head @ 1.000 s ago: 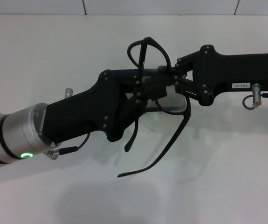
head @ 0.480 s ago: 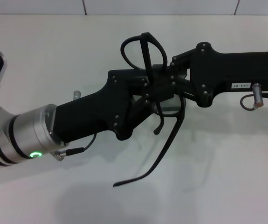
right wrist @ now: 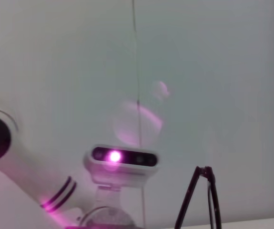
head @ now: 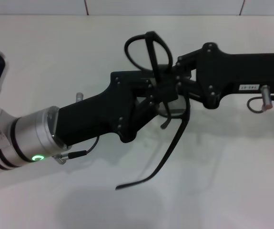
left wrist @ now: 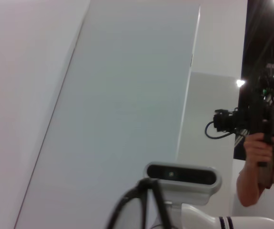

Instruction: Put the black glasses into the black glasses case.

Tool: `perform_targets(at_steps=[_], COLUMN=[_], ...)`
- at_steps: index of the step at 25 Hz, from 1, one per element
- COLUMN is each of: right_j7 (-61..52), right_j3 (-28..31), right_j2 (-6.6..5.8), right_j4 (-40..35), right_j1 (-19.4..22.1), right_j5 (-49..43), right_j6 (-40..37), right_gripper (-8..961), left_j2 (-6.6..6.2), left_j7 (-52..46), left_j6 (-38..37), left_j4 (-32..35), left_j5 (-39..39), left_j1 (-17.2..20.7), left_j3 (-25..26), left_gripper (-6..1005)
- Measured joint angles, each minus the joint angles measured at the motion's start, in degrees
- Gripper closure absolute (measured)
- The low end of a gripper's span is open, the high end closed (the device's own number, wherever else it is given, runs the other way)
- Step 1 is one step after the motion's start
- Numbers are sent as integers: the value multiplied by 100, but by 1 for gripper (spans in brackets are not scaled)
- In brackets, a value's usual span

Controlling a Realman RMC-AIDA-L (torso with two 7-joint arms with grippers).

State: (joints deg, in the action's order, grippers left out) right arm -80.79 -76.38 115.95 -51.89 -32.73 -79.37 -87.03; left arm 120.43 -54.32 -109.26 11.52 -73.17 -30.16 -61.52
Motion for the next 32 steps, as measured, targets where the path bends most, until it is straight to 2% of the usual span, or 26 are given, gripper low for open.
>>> perform_targets(at_steps=[6, 9, 12, 16, 20, 25, 27, 31, 32], right_j7=[157, 170, 195, 408, 758, 1475, 1694, 1880, 1880], right_j3=[681, 1186, 1540, 1621, 1354, 612, 262, -611, -611], right_j2=[-13, -21, -27, -16, 9, -1, -5, 19, 19], right_j4=[83, 69, 80, 124, 418, 1510, 1823, 1747, 1747], right_j1=[145, 249, 354, 404, 123, -665, -883, -932, -932], right_j5=[5, 144, 596, 1383, 1758, 1757, 1750, 1742, 1742], right_j6=[-80, -533, -1089, -1403, -1289, -687, -450, 153, 153], right_gripper=[865, 865, 865, 865, 865, 865, 865, 865, 865], left_j2=[-26, -31, -39, -36, -11, 30, 30, 1, -7], left_j7=[103, 134, 150, 166, 212, 436, 455, 460, 460], left_j6=[-272, -310, -318, -311, -320, -524, -554, -614, -617], left_j4=[38, 63, 64, 63, 62, 31, 28, 47, 36], left_j5=[5, 4, -1, -233, -356, 2, 127, 347, 361], left_j1=[143, 184, 212, 159, 12, -58, -33, 81, 93], left_j3=[0, 0, 0, -22, -332, -864, -909, -941, -934], left_gripper=[958, 958, 958, 958, 958, 957, 957, 957, 957])
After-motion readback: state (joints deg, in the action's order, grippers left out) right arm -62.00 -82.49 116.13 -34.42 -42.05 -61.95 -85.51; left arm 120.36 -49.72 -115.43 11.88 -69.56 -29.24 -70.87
